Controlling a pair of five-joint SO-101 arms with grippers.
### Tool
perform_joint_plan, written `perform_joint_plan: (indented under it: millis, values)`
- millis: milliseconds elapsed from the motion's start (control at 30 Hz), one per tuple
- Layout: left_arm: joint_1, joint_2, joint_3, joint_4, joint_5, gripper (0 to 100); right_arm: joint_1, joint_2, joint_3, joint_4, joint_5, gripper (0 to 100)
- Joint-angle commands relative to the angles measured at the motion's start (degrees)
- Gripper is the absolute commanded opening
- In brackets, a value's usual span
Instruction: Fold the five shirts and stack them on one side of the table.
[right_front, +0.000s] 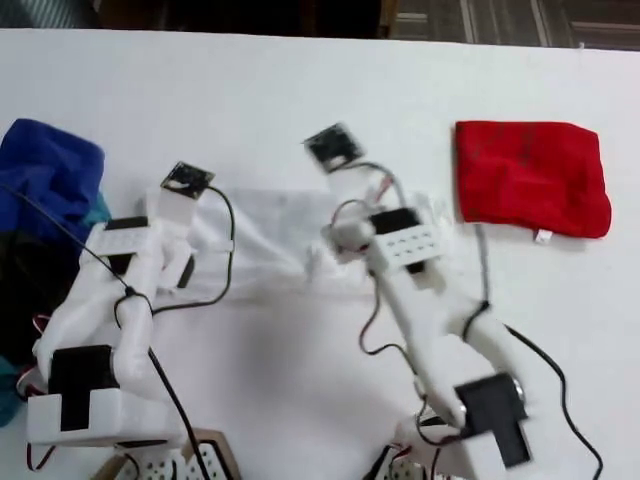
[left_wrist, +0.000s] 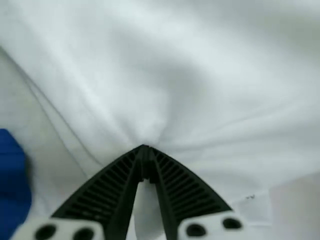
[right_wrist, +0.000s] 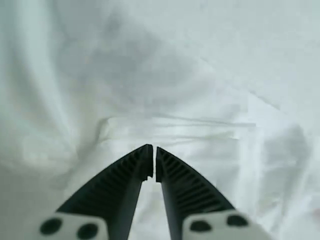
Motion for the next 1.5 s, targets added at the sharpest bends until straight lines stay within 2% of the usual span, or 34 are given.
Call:
perform_joint_plan:
  millis: [0, 100, 267, 467, 633, 800, 967, 1067, 1200, 1300, 1400, 1467]
  values:
    - [-0.62, -0.79, 0.04, -1.23, -0.18, 3, 6.9, -8.57, -1.41, 5.49, 0.09, 2.1]
    - [-0.62, -0.79, 0.04, -1.23, -0.18, 3, 12.7, -12.53, -0.79, 13.23, 0.79, 2.1]
    - [-0.62, -0.79, 0.04, -1.23, -0.18, 3, 15.16, -17.19, 9.93, 16.04, 10.81, 2.0]
    - [-0.62, -0.79, 0.04, -1.23, -0.18, 3, 21.49, -20.7, 26.55, 4.35, 14.24, 2.0]
    - [-0.53, -0.79, 0.04, -1.23, -0.18, 3, 25.27, -20.88, 32.09, -3.12, 14.24, 2.0]
    - [-0.53, -0.79, 0.04, -1.23, -0.18, 3, 28.62, -21.23, 32.53, -3.38, 13.8, 2.0]
    - [-0.35, -0.79, -0.04, -1.23, 0.0, 3, 28.7, -21.14, 32.62, -3.38, 13.8, 2.0]
    - [-0.26, -1.05, -1.71, -0.62, 3.87, 3, 28.79, -20.97, 32.62, -3.47, 13.8, 2.0]
    - [0.97, -0.79, -10.07, 8.97, 10.81, 3, 30.02, -20.88, 32.62, -5.14, 13.8, 2.0]
    - [2.99, -0.79, -14.64, 14.51, 11.08, 3, 29.85, -21.41, 32.18, -6.73, 13.71, 2.0]
    - [3.16, -0.79, -15.87, 15.56, 10.99, 3, 29.85, -23.96, 24.97, -1.8, 13.71, 1.9]
    - [2.81, -0.79, -16.13, 14.95, 10.9, 3, 29.14, -25.45, 19.52, 1.89, 10.46, 1.9]
